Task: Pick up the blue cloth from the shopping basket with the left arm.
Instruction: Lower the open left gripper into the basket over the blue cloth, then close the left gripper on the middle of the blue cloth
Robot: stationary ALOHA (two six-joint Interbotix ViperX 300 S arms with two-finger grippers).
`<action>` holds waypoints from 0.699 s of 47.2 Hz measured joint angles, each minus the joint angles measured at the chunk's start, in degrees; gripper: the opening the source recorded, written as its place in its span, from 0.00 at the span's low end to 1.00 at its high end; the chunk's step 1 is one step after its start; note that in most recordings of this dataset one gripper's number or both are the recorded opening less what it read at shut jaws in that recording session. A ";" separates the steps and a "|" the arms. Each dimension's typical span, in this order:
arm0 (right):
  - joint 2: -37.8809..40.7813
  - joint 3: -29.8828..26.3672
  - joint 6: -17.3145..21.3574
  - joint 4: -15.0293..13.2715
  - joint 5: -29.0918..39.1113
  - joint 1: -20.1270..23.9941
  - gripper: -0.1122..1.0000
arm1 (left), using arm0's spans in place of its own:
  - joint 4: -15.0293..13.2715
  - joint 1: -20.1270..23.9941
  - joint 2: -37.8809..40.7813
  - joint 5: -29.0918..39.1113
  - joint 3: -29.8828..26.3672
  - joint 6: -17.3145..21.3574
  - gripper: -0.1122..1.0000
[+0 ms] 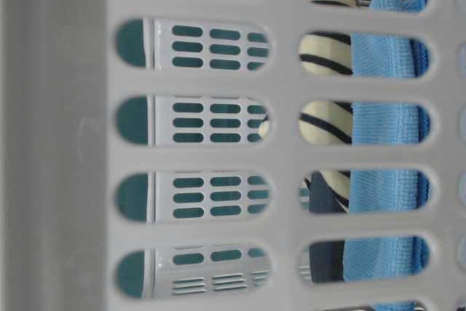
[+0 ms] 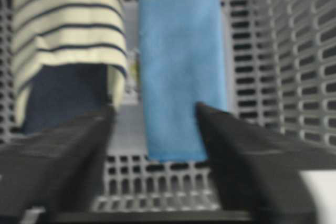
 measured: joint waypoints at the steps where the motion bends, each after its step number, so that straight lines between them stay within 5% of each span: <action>1: 0.00 0.00 0.00 0.00 -0.09 0.00 0.82 | -0.09 -0.09 1.05 0.44 -0.79 -0.26 0.77; 6: -0.09 0.00 0.00 0.09 -0.44 0.00 0.82 | -0.09 -0.53 5.89 1.58 -3.78 -1.23 0.91; 18: -0.26 0.00 0.00 0.00 -0.79 0.00 0.82 | -0.09 -1.41 15.73 3.43 -10.20 -2.11 0.89; 33: -0.35 0.00 -0.09 0.09 -0.97 0.00 0.82 | -0.09 -2.20 22.68 3.78 -9.93 -1.58 0.89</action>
